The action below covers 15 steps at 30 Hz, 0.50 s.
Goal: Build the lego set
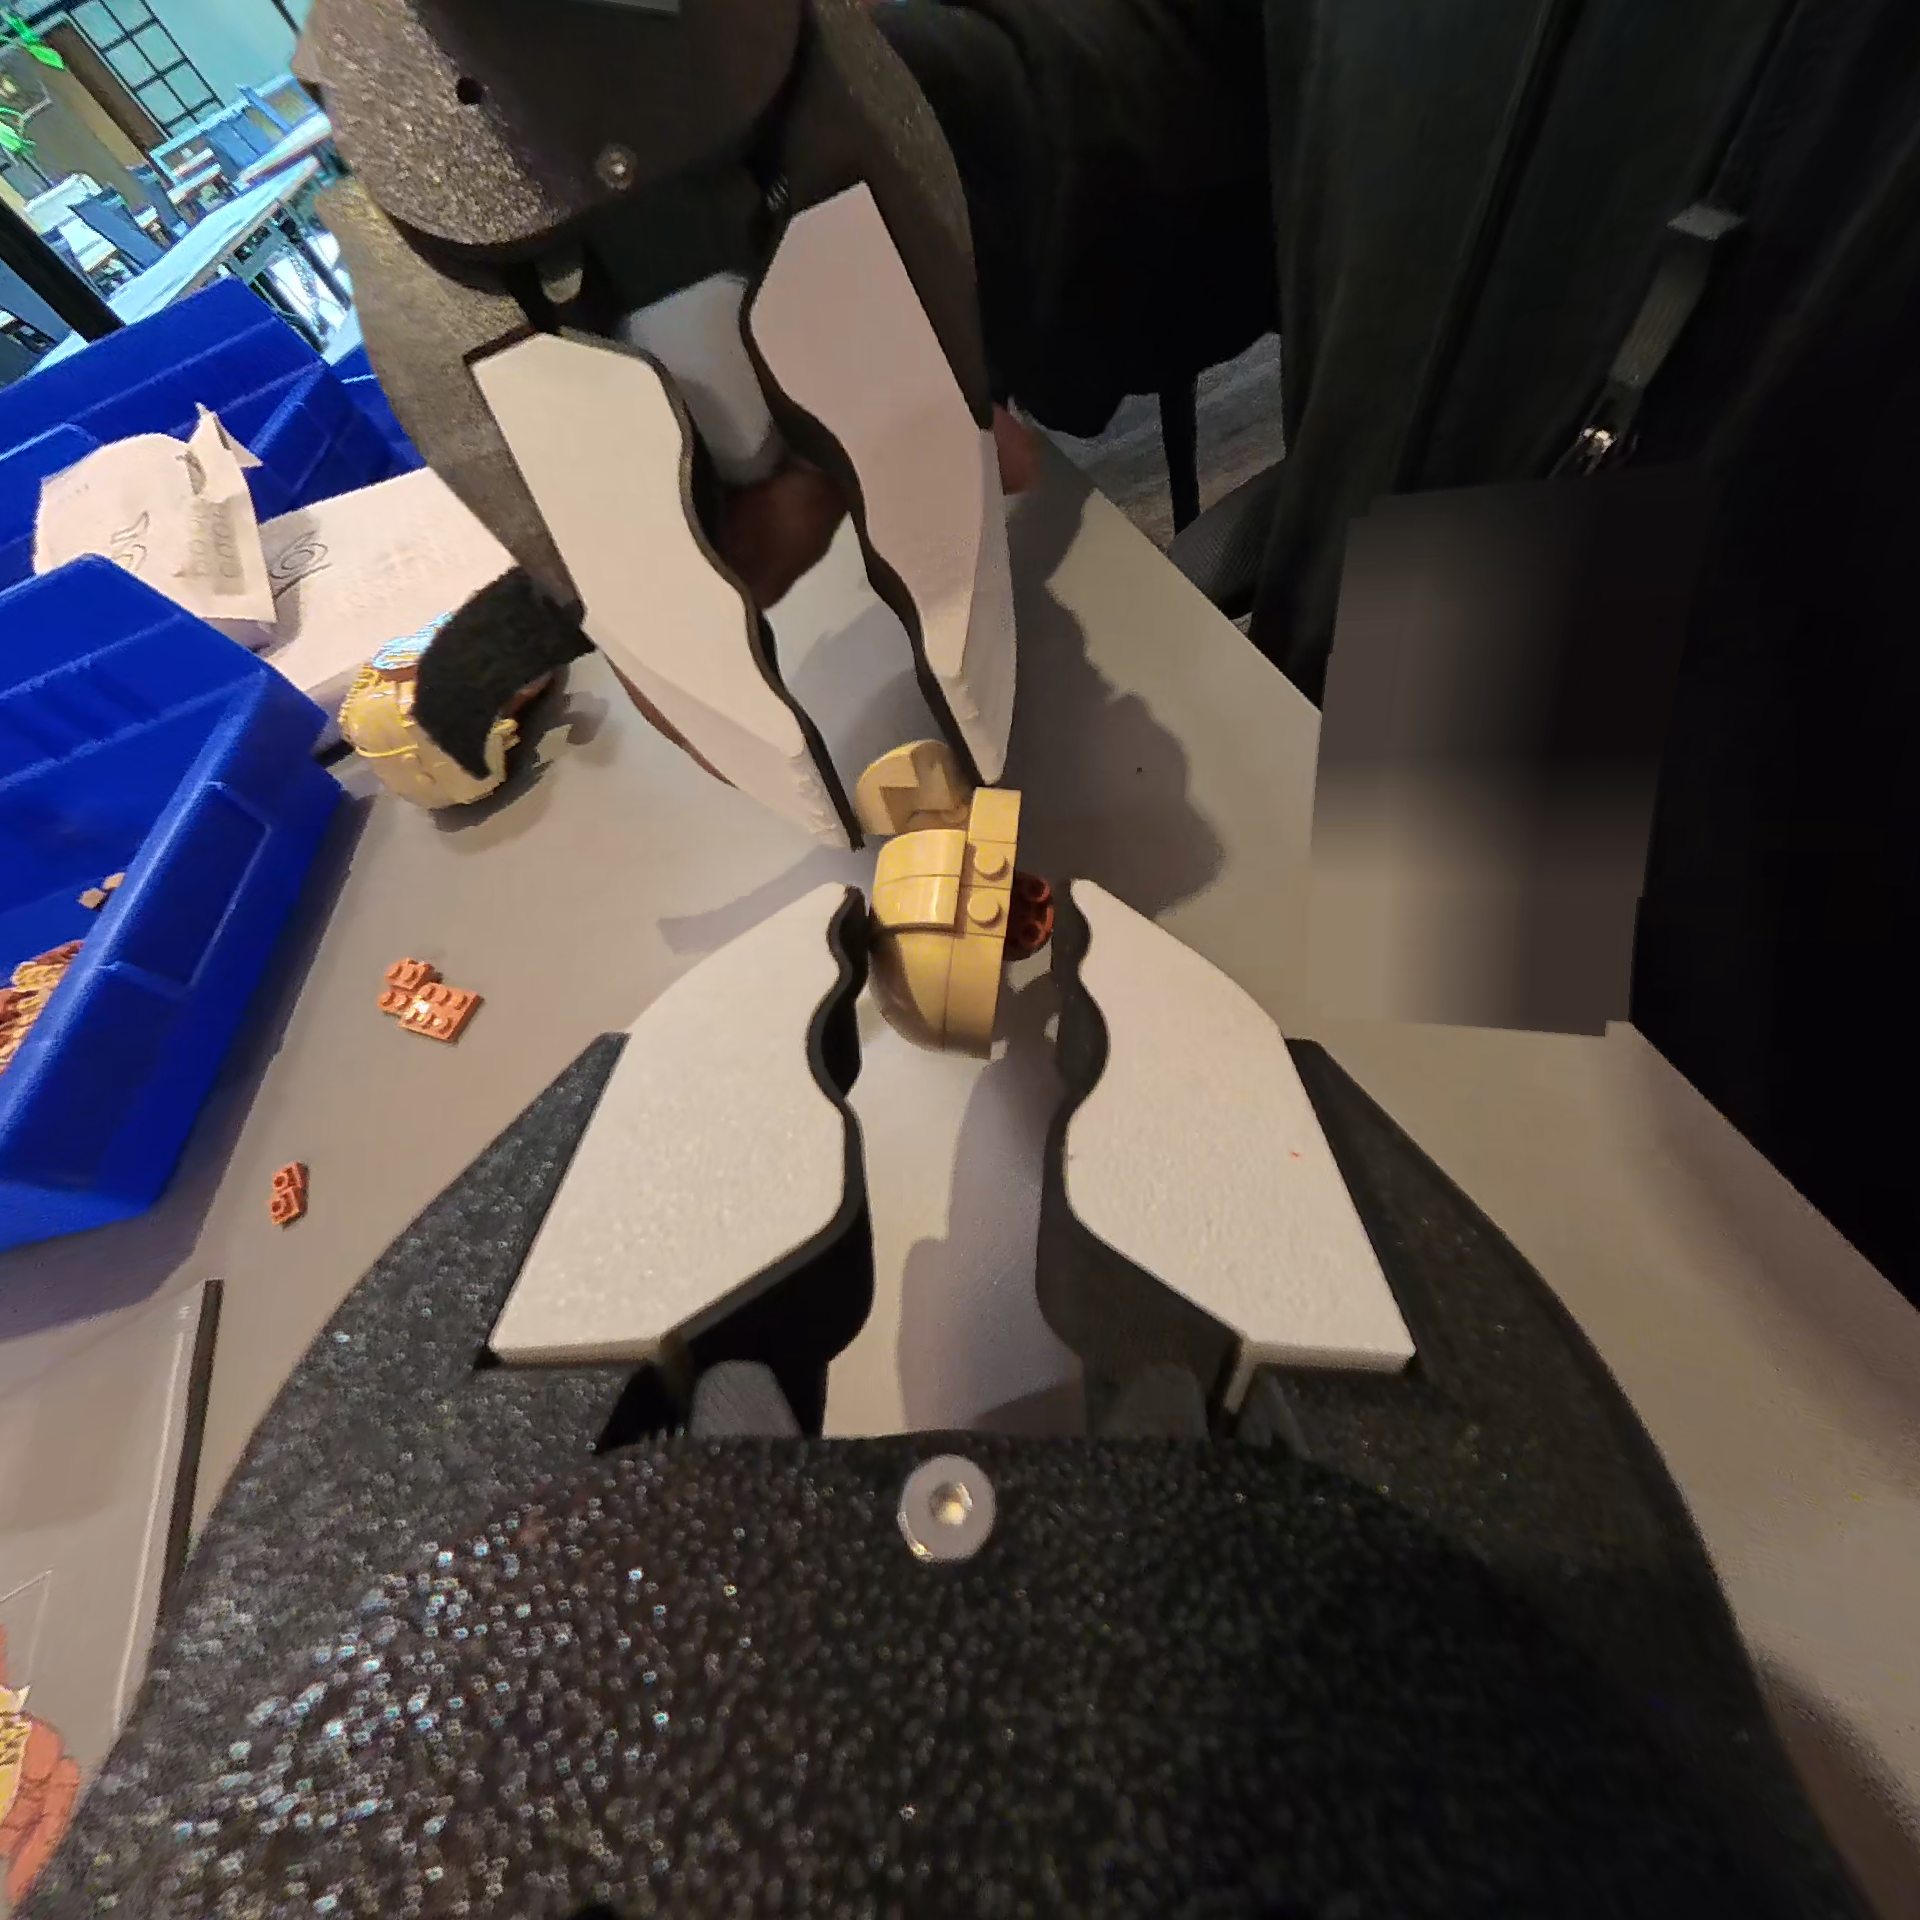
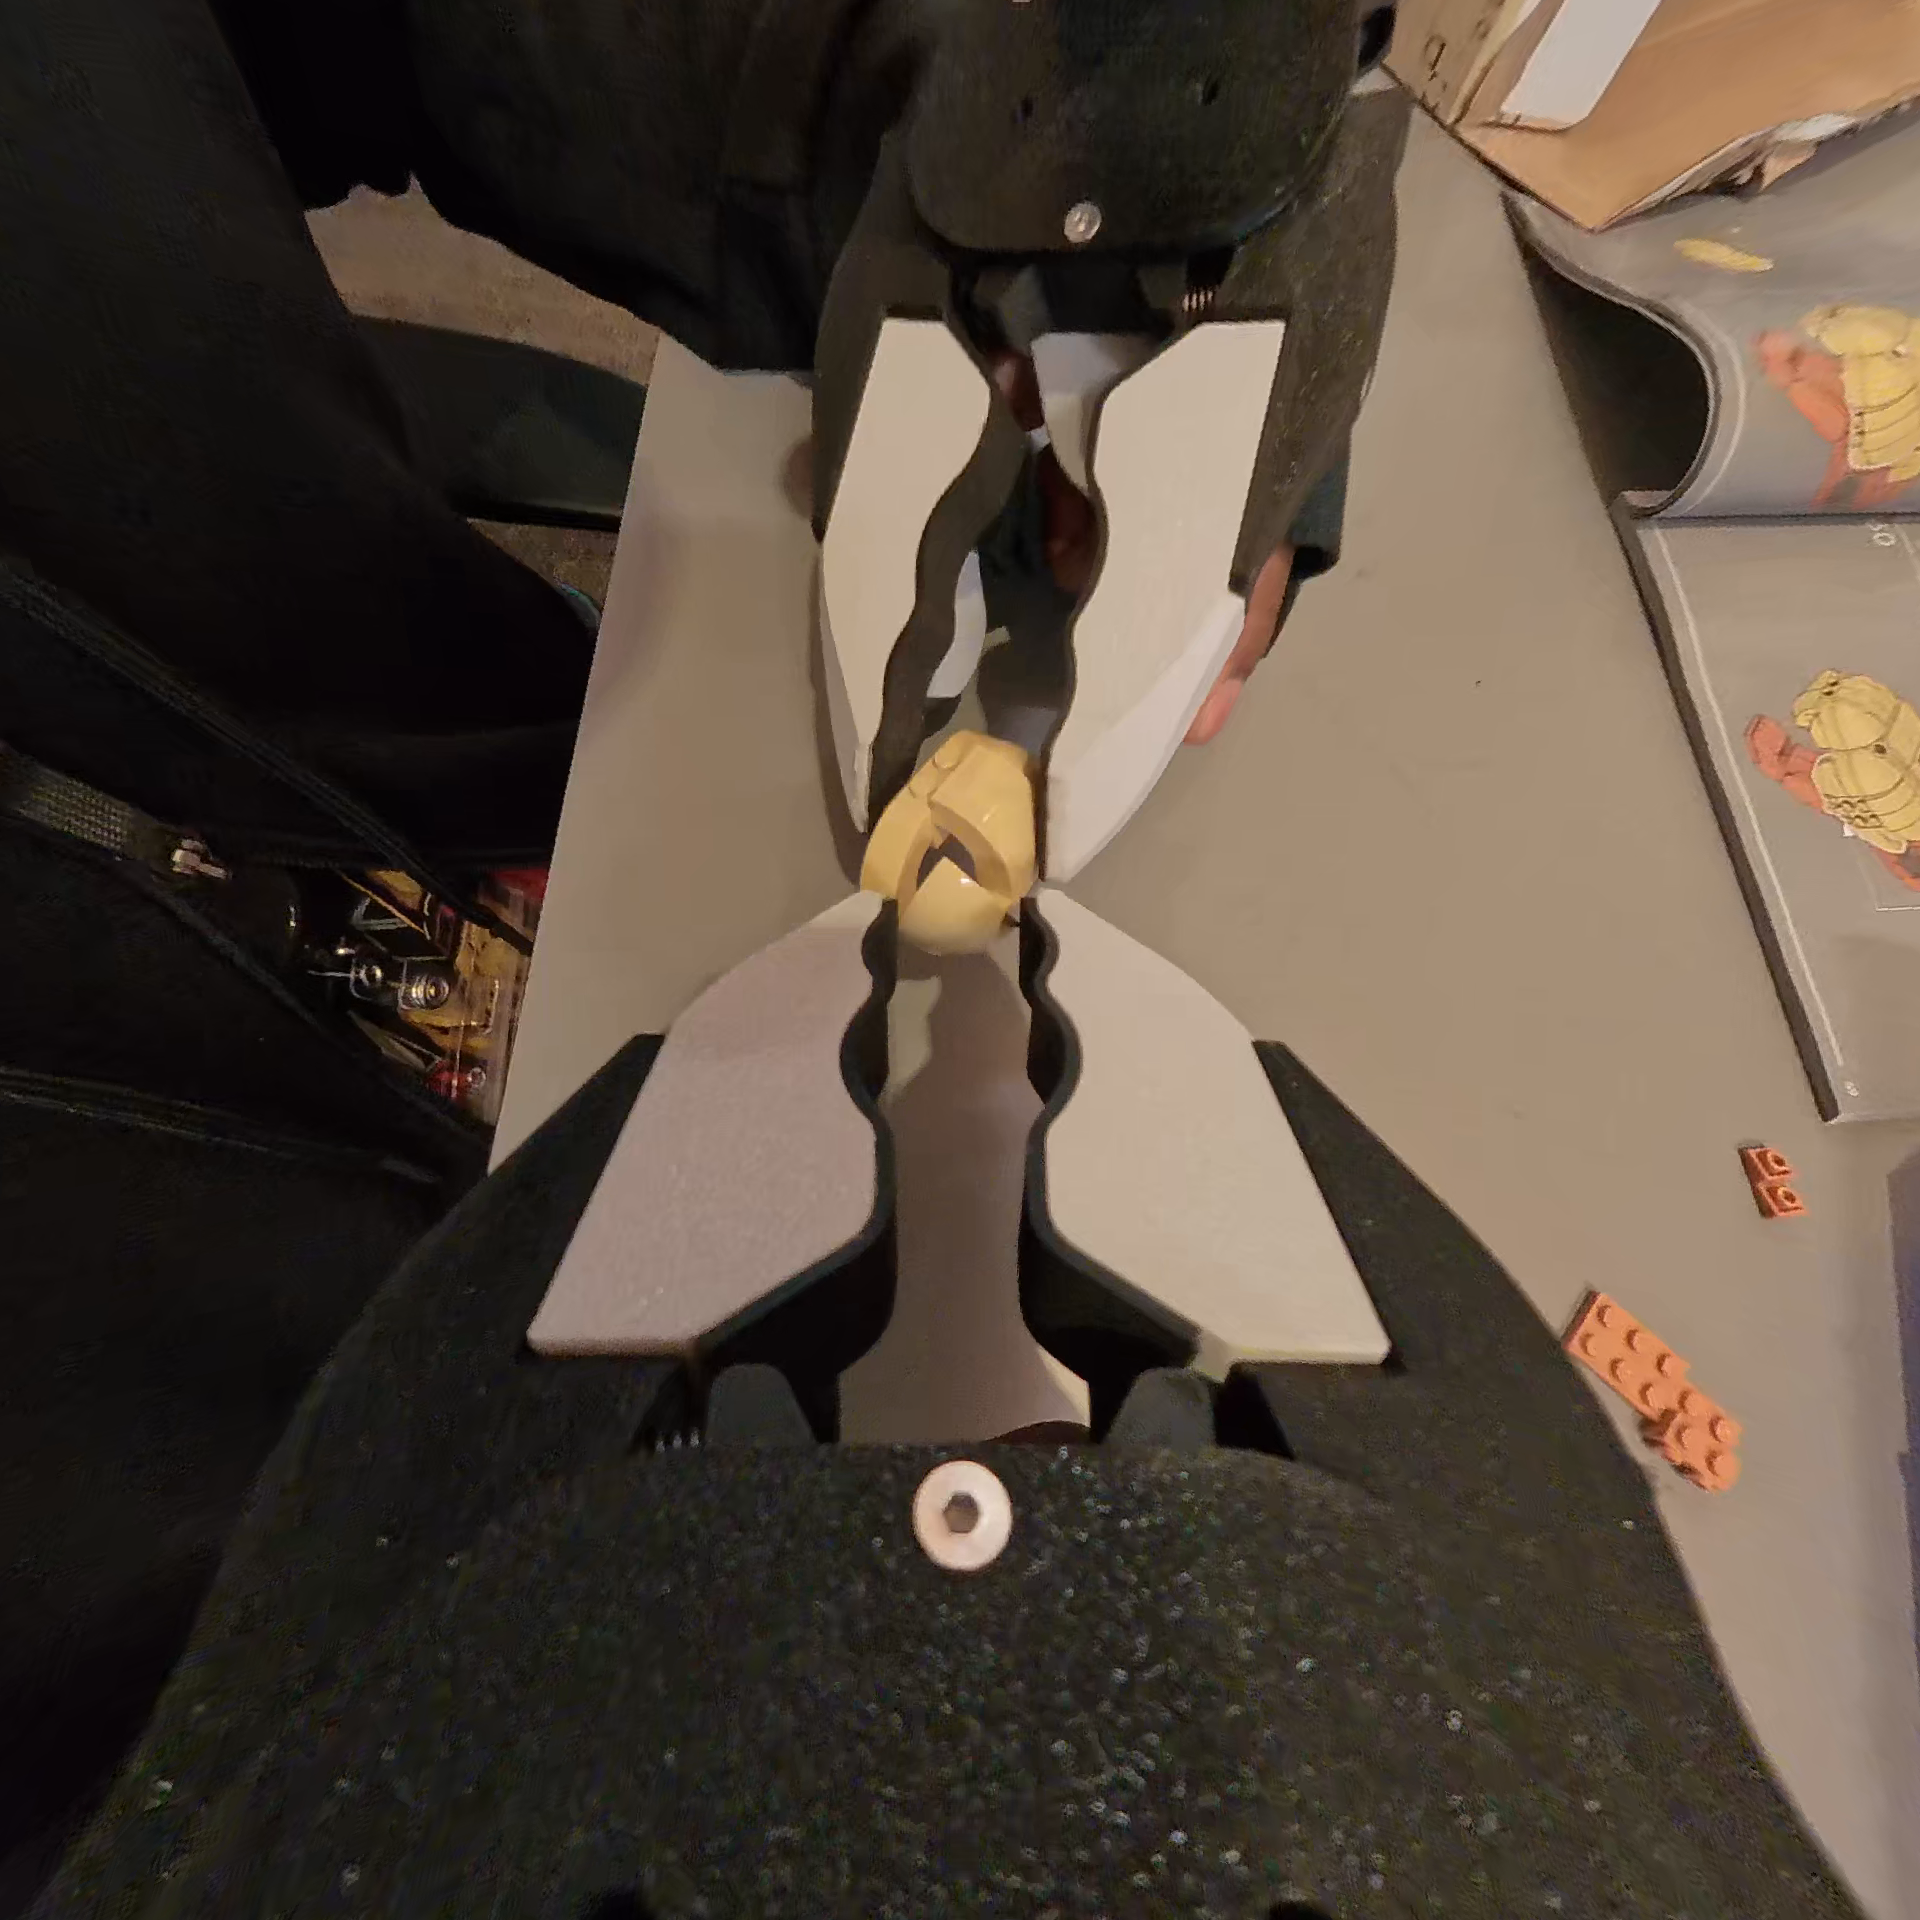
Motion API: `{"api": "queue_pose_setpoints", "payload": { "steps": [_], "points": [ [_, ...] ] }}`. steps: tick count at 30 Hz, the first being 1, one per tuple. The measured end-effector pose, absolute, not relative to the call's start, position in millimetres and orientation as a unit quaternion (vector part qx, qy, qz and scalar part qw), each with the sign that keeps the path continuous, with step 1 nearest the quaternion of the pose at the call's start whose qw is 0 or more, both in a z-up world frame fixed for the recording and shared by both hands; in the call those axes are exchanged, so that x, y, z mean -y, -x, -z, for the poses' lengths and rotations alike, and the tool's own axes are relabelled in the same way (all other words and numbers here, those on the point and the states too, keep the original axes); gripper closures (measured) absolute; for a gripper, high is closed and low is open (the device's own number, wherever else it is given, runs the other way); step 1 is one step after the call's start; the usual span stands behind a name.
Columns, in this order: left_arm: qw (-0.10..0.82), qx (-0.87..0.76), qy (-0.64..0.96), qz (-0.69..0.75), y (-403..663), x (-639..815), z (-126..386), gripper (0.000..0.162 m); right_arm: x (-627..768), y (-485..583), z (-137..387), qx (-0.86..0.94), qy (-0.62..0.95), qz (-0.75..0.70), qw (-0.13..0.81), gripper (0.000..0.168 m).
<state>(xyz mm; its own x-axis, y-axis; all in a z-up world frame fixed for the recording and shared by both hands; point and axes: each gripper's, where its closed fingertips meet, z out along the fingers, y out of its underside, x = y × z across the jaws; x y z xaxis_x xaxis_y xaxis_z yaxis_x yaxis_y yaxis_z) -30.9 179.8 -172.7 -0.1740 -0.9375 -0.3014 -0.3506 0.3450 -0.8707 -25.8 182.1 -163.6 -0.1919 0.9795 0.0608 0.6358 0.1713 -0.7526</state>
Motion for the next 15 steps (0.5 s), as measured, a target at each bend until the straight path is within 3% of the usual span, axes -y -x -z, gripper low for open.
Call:
{"api": "queue_pose_setpoints", "payload": {
  "steps": [8,15],
  "points": [
    [0.477,-0.672,0.46,0.33,31,-186,165,0.128,-186,27,154,0.718,0.561,-0.311,0.269,0.146],
    [0.542,-0.643,0.476,0.257,23,-202,156,0.128,-202,19,144,0.798,0.525,-0.185,0.23,0.146]
  ]
}}
